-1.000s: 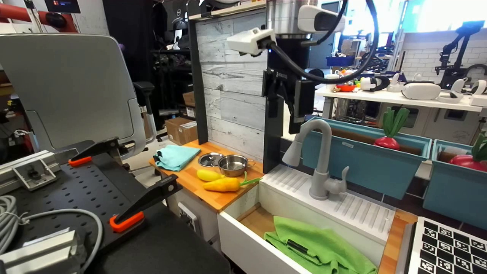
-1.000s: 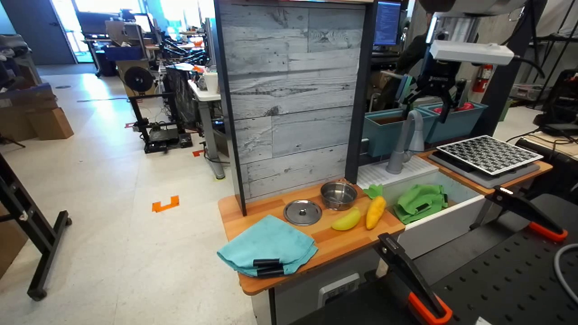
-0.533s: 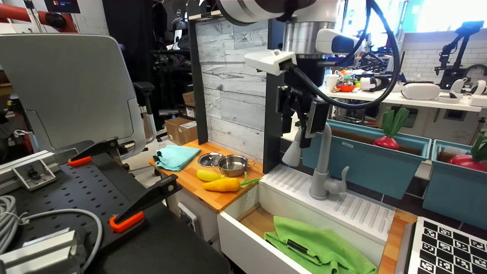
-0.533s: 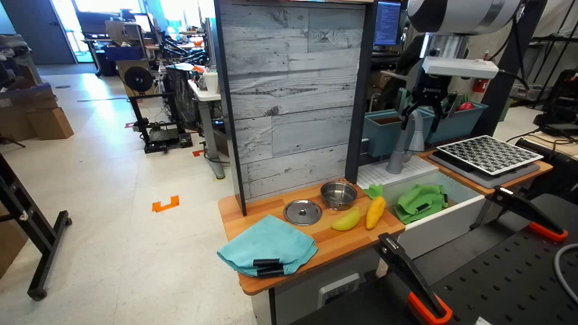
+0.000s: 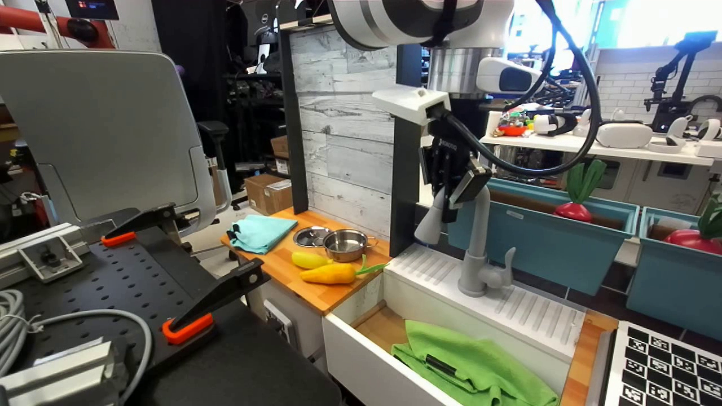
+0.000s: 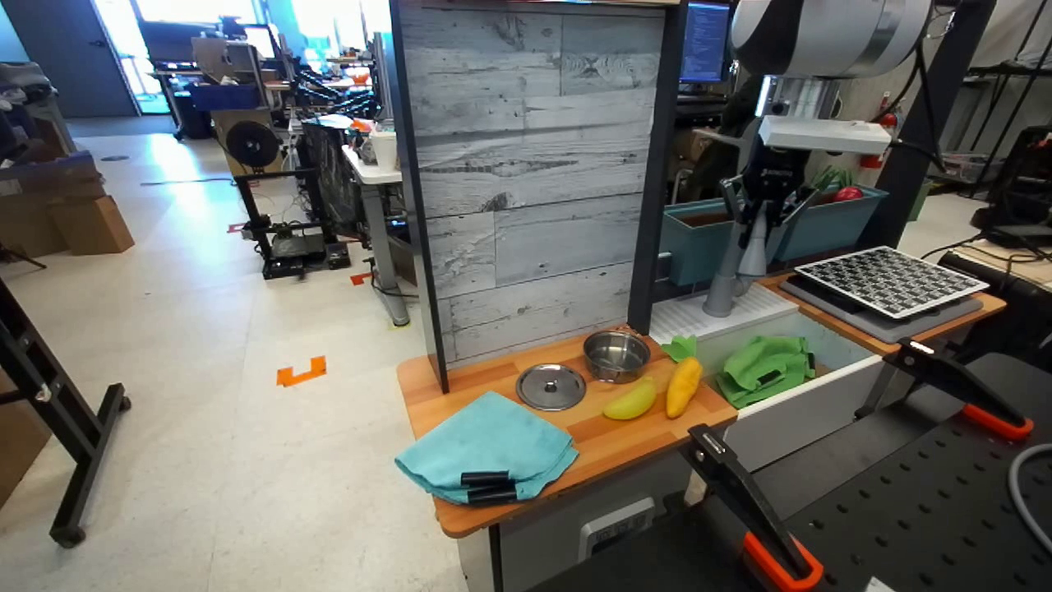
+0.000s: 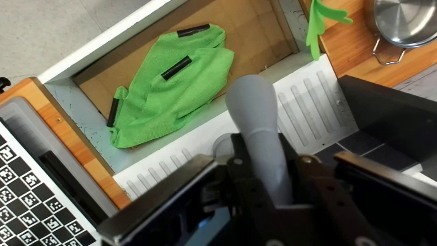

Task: Turn the faucet to the left

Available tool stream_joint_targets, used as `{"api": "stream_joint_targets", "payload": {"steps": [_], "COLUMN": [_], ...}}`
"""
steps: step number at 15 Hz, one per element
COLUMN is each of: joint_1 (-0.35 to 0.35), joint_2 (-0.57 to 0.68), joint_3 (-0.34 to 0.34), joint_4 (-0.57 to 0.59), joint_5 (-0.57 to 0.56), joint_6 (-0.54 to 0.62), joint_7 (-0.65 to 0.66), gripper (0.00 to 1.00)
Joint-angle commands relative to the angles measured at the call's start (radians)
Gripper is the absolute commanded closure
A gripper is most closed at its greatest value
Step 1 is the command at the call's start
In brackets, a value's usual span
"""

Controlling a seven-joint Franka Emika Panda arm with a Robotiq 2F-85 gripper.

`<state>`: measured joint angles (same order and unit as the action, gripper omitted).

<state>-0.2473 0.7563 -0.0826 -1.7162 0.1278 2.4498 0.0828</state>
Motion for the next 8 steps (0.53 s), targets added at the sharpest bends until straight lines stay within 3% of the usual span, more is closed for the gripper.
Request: {"api": "stream_joint_targets", "payload": {"steps": [1, 8], "joint_1": [-0.007, 0.008], "joint_2": [-0.013, -0.036], "joint_3": [0.026, 0.046], "joint_4": [-0.016, -0.035], "joint_5": [0.034, 0.056], "joint_6": [-0.016, -0.017], "joint_7": [-0.042, -0.018], "gripper": [0.94, 0.94]}}
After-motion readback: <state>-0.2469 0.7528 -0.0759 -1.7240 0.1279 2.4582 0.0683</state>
